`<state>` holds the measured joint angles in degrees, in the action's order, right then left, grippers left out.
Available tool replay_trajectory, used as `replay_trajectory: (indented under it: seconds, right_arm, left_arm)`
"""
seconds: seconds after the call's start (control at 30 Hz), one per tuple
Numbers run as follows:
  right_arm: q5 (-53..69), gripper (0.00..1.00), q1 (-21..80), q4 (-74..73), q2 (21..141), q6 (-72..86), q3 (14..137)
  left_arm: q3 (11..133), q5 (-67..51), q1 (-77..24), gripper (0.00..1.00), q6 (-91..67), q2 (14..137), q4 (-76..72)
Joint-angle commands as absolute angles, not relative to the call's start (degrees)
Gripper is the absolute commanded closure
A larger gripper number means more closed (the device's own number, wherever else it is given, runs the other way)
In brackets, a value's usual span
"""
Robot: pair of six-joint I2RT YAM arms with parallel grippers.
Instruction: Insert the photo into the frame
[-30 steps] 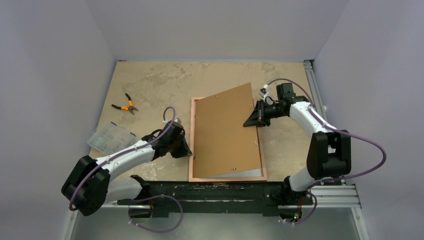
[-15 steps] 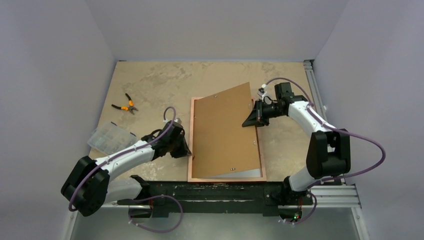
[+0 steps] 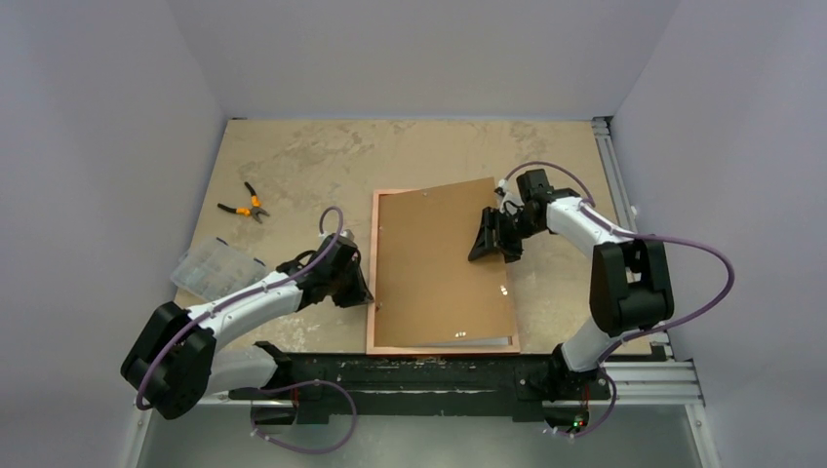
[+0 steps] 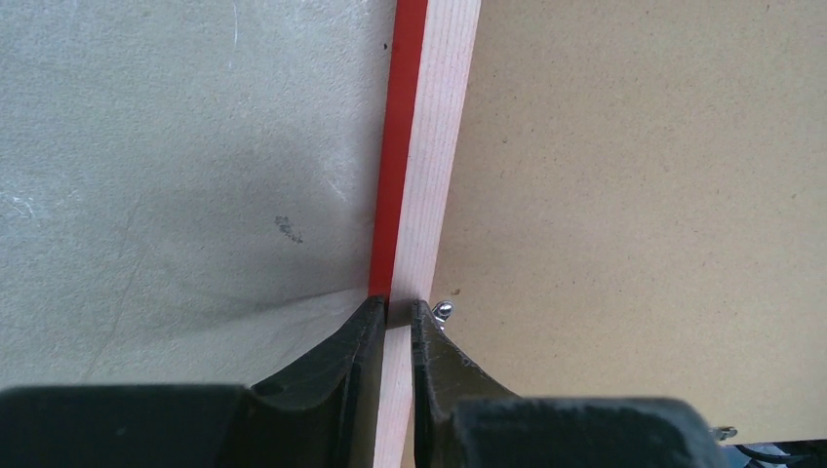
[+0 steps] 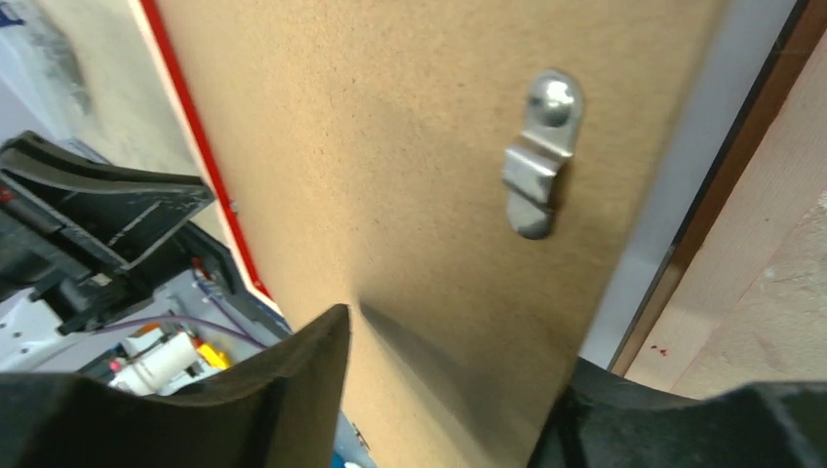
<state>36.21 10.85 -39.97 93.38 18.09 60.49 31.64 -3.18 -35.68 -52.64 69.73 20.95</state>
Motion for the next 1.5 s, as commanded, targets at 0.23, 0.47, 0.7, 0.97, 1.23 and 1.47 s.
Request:
replay_trajectory:
  seconds: [0.23, 0.47, 0.7, 0.97, 1.23, 1.47]
  right_arm:
    - [22.52, 0.13, 15.82, -43.22, 93.43, 16.88, 63.37]
    - [12.66, 0.02, 18.11, -44.79, 92.9, 17.48, 64.49]
    - [5.74, 0.02, 20.6, -45.79, 93.97, 18.06, 64.83]
    - [-1.74, 0.01, 22.21, -46.78, 93.87, 19.15, 65.3]
    - [-9.0, 0.01, 22.93, -47.64, 89.76, 20.0, 65.95]
    - [-4.57, 0.01, 22.72, -45.69, 87.36, 22.13, 64.42]
  left_arm:
    - [30.41, 1.15, -35.42, 0.86, -50.4, 74.71, 21.91]
    - [30.67, 1.27, -35.48, 0.86, -50.62, 74.63, 22.3]
    - [30.61, 1.41, -35.46, 0.86, -50.79, 74.81, 22.5]
    - [30.54, 1.58, -35.43, 0.86, -50.96, 74.71, 22.89]
    - [30.54, 1.51, -35.47, 0.85, -51.16, 74.68, 22.92]
    - [30.72, 0.8, -35.44, 0.72, -51.56, 73.66, 22.77]
